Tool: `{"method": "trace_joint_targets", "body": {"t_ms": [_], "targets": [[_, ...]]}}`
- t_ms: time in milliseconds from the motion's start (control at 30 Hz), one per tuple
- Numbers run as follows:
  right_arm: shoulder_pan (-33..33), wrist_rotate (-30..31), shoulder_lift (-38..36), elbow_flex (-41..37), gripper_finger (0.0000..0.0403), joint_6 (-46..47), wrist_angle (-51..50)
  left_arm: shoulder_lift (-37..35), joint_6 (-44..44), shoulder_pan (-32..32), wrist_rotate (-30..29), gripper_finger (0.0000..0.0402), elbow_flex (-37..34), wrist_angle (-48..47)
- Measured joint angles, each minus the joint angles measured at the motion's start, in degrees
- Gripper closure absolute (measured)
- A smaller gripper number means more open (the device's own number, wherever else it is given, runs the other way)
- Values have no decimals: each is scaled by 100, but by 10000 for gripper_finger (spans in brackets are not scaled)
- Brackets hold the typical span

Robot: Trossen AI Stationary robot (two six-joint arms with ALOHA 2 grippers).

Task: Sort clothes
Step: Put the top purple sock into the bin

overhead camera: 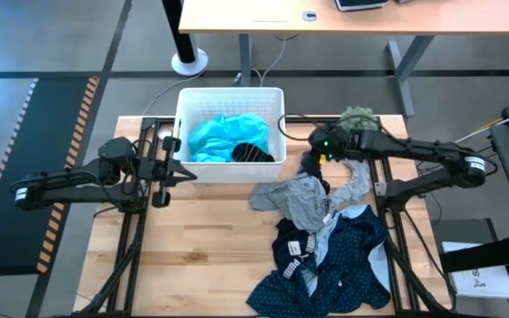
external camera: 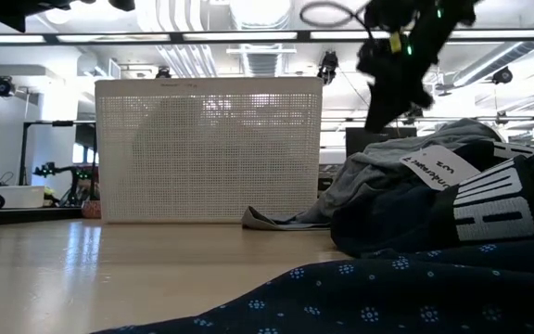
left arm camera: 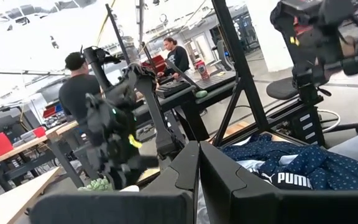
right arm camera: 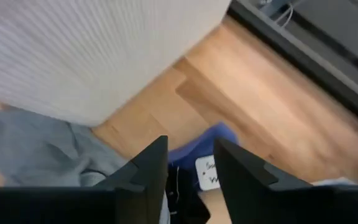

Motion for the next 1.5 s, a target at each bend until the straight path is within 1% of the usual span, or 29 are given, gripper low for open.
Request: {"method": "trace_joint_targets", "body": {"t_ms": [100, 200, 367, 500, 633, 767, 867, 933, 1033, 1167, 1200, 1233, 1400, 1500], "targets": [[0, 35, 85, -484, 252, 235, 477, 4, -2, 0, 0, 402, 0, -1], [-9, 164, 229, -828, 217, 280, 881, 15, 17, 0, 0, 402, 0, 7], [-116, 485, 652, -920, 161, 271, 1230, 33, 70, 0, 0, 402, 0, 36], [-317, 491, 1127, -922, 125, 168, 1490, 35, 117, 0, -1, 402, 0, 41], [-532, 445, 1680, -926, 103, -25, 1697, 35, 177, 0, -2, 402, 0, 42], [-720, 419, 2149, -923, 101, -38, 1815, 47, 207, 1, -2, 402, 0, 47], [-826, 389, 2350, -899, 124, -17, 1900, 59, 210, 0, -2, 402, 0, 54], [-848, 345, 2416, -896, 155, -10, 1972, 68, 210, 0, -2, 402, 0, 52], [-845, 330, 2363, -896, 229, -31, 2013, 68, 210, 1, -2, 402, 0, 52], [-828, 306, 2028, -827, 359, -94, 1887, 68, 194, 0, -2, 402, 0, 49], [-822, 316, 1883, -780, 379, -156, 1910, 68, 192, 0, -2, 402, 0, 49], [-807, 320, 1720, -731, 387, -183, 1841, 66, 191, 0, -2, 402, 0, 52], [-698, 339, 915, -322, 379, -212, 1098, 66, 166, 0, -49, 402, 0, 18], [-540, 478, 385, 1, 394, -302, 705, 67, 151, 0, -218, 402, 0, -20]]}}
